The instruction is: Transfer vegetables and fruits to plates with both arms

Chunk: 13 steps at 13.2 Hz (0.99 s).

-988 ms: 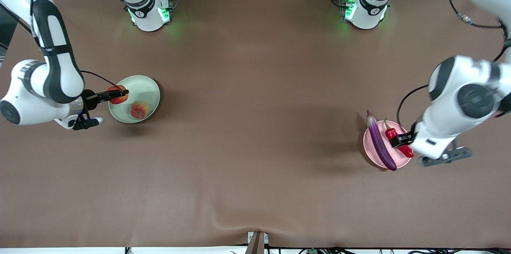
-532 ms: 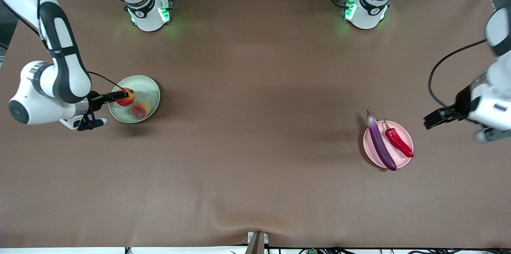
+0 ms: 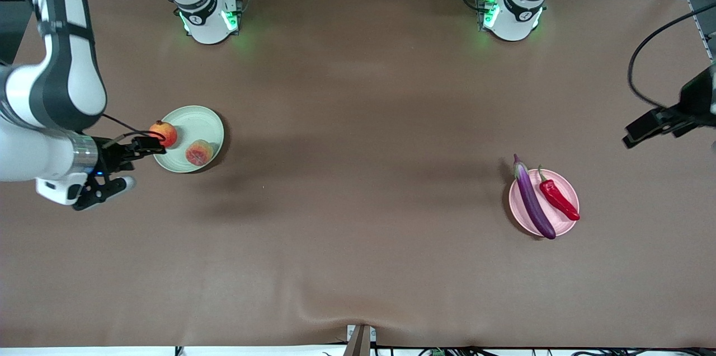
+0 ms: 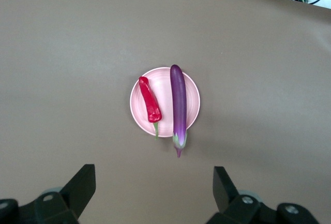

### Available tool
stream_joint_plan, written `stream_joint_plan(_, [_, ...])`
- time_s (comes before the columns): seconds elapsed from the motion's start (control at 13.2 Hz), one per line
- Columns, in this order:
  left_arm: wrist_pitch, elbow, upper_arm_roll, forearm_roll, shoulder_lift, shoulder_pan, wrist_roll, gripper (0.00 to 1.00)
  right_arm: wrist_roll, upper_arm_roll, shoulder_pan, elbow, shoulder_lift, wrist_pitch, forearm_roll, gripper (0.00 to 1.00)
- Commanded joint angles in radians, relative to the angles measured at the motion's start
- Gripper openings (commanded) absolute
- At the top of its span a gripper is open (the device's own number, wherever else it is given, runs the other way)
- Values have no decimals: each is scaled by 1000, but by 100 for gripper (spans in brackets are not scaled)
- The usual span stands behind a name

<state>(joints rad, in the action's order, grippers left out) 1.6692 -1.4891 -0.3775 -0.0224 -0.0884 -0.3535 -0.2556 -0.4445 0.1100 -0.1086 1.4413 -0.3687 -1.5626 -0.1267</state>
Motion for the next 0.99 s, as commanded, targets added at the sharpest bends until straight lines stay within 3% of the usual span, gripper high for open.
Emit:
stream_joint_plan(0.0, [-66, -19, 272, 65, 61, 224, 38, 100, -6, -4, -6, -149, -3, 44, 48, 100])
stream_joint_plan(0.23, [-118, -77, 388, 105, 116, 336, 36, 100, 6, -87, 53, -222, 94, 204, 39, 100])
stream_joint_plan(0.38, [-118, -152, 443, 105, 171, 404, 36, 100, 106, -84, 87, -171, 195, 252, 32, 100])
stream_joint_plan(0.53, [-118, -210, 439, 102, 216, 435, 17, 100, 182, -87, 84, -42, 304, 238, 58, 100])
stream_joint_plan(0.76, [-115, -230, 379, 88, 233, 435, 12, 100, 179, -79, 96, 264, 476, 54, 81, 100])
stream_joint_plan(0.91, [-112, -226, 344, 49, 233, 432, 12, 100, 175, -78, 116, 323, 514, 30, 84, 100])
